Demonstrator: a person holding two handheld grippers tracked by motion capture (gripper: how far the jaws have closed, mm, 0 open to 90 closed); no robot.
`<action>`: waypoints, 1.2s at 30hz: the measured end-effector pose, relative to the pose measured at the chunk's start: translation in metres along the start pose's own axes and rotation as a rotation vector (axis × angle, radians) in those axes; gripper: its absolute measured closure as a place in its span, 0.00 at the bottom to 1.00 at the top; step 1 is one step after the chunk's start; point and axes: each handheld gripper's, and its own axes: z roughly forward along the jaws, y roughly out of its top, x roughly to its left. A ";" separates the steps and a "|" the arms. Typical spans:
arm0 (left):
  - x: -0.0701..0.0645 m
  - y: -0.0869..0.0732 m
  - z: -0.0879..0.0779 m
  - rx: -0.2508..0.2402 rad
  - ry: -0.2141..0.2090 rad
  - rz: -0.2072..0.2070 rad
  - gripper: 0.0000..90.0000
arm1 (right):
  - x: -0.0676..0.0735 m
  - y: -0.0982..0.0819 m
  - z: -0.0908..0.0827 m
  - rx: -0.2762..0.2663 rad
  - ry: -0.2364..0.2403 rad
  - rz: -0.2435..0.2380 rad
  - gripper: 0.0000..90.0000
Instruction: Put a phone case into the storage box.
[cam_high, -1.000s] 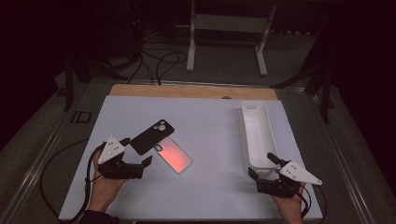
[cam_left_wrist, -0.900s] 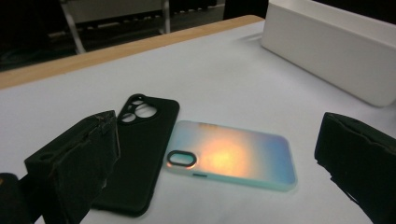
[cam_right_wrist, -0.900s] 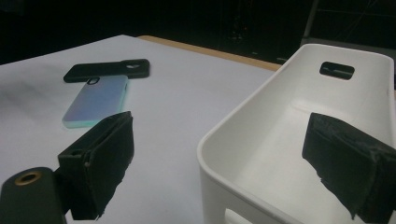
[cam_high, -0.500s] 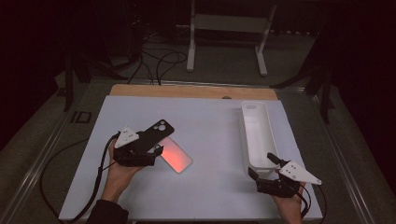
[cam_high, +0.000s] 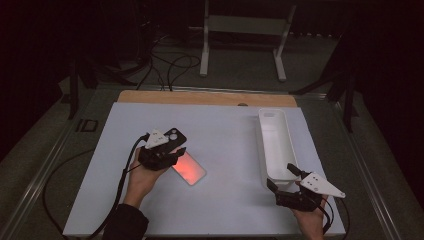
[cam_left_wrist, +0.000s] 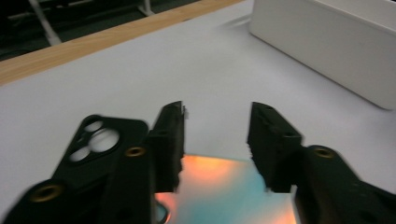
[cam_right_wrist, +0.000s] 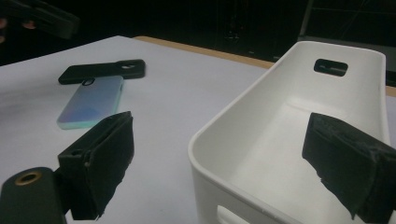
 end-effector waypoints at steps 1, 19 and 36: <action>-0.001 0.001 0.004 0.004 -0.004 -0.001 0.75 | 0.000 0.000 0.000 -0.002 -0.001 0.000 0.10; -0.019 -0.013 0.072 0.170 -0.072 0.039 1.00 | 0.000 0.000 -0.001 0.000 -0.006 -0.002 0.10; -0.034 -0.026 0.096 0.302 -0.091 0.044 1.00 | 0.000 0.000 -0.001 0.000 -0.011 -0.009 0.10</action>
